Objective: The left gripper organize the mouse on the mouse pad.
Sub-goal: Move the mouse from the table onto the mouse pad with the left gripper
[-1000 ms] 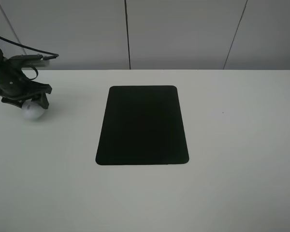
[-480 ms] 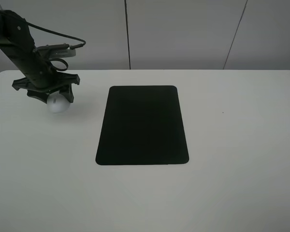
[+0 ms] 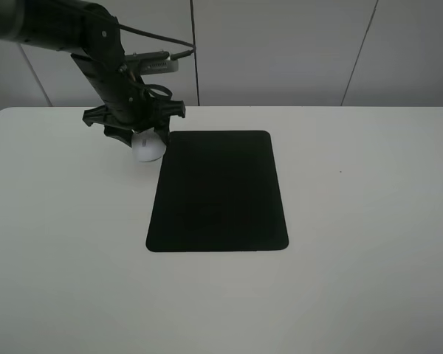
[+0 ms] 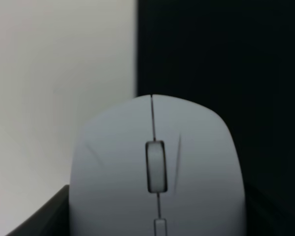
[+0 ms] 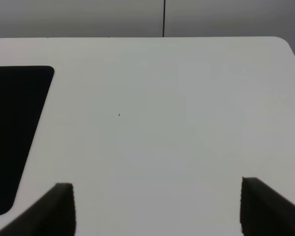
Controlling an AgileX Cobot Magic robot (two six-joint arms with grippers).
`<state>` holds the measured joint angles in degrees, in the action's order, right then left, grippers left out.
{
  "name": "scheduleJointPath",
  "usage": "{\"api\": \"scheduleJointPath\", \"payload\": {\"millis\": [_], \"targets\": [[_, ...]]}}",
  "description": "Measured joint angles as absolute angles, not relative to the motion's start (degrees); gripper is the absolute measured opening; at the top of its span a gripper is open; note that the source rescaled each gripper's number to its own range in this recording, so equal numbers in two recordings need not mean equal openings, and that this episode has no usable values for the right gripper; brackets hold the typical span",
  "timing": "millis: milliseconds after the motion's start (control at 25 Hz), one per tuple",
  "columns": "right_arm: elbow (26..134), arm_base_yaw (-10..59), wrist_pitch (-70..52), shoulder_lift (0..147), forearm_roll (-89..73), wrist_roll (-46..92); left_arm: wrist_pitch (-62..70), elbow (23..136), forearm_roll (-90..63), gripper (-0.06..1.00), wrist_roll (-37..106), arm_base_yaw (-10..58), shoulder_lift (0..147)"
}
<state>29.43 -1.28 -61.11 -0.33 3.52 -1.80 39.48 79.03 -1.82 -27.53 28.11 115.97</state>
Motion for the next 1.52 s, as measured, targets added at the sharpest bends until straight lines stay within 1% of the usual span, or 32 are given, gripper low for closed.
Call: {"api": "scheduleJointPath", "payload": {"millis": [400, 600, 960, 1520], "targets": [[29.43, -1.28, -61.11, -0.33, 3.52, -1.8, 41.77, 85.65, -1.64, 0.01, -30.13, 36.07, 122.88], [29.43, -1.28, -61.11, -0.33, 3.46, -1.8, 41.84, 87.6, -2.26, 0.01, -30.31, 38.31, 125.42], [29.43, -1.28, -61.11, -0.33, 3.46, -1.8, 36.72, 87.97, -2.9, 0.01, -33.21, 38.72, 127.04], [29.43, -1.28, -61.11, -0.33, 3.46, -1.8, 35.22, 87.97, -4.81, 0.01, -34.85, 38.72, 130.14]]}}
